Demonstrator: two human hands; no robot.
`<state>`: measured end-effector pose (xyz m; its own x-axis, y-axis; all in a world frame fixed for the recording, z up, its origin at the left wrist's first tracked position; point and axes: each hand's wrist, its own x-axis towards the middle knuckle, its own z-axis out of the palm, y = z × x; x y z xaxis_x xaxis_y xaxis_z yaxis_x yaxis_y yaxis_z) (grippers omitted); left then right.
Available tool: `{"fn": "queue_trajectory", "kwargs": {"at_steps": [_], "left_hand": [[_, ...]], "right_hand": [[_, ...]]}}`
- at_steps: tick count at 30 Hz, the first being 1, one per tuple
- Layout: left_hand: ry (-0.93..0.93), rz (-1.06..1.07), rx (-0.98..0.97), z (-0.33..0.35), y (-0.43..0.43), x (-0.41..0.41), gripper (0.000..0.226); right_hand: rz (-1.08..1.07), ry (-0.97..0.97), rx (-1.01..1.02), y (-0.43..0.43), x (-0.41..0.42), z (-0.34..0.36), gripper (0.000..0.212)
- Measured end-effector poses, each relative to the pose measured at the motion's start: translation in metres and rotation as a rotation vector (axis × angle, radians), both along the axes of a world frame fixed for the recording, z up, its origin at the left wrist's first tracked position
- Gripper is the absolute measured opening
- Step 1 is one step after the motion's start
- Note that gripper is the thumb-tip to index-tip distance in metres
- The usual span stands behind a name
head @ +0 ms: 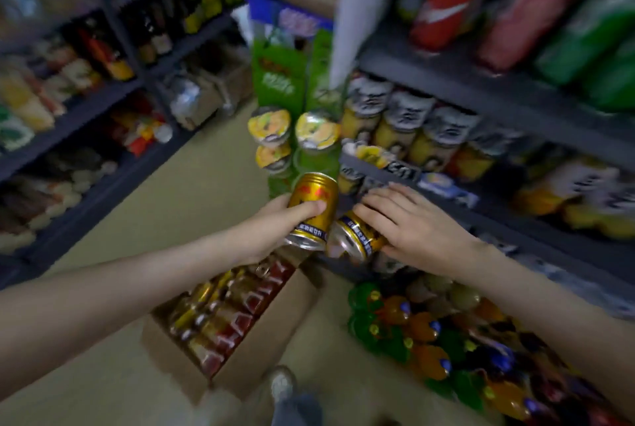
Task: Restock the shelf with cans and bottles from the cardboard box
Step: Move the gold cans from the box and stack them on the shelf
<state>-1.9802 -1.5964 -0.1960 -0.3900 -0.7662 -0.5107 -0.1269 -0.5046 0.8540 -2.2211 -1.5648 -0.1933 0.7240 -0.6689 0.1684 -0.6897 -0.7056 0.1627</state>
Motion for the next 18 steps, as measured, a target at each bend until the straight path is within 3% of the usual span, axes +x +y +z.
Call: {"fn": "queue_trajectory", "kwargs": {"at_steps": [3,5,7,11,15,18], "left_hand": [[0.032,-0.102,-0.081,0.035,0.012,-0.077,0.033],[0.046,-0.157,-0.116,0.052,0.031,-0.134,0.027],[0.055,-0.208,-0.158,0.066,0.054,-0.193,0.027],[0.094,-0.291,-0.284,0.098,0.101,-0.306,0.051],[0.214,-0.302,-0.356,0.152,0.136,-0.385,0.031],[0.267,-0.301,-0.56,0.203,0.14,-0.414,0.03]], "right_hand": [[-0.071,0.004,-0.136,0.037,-0.075,0.036,0.052],[-0.104,0.011,-0.222,0.071,-0.13,0.055,0.055],[-0.156,0.017,-0.267,0.11,-0.187,0.075,0.072],[-0.214,-0.003,-0.411,0.184,-0.281,0.129,0.051],[-0.247,0.042,-0.543,0.233,-0.344,0.195,0.045],[-0.262,0.065,-0.642,0.247,-0.38,0.235,0.044]]}}
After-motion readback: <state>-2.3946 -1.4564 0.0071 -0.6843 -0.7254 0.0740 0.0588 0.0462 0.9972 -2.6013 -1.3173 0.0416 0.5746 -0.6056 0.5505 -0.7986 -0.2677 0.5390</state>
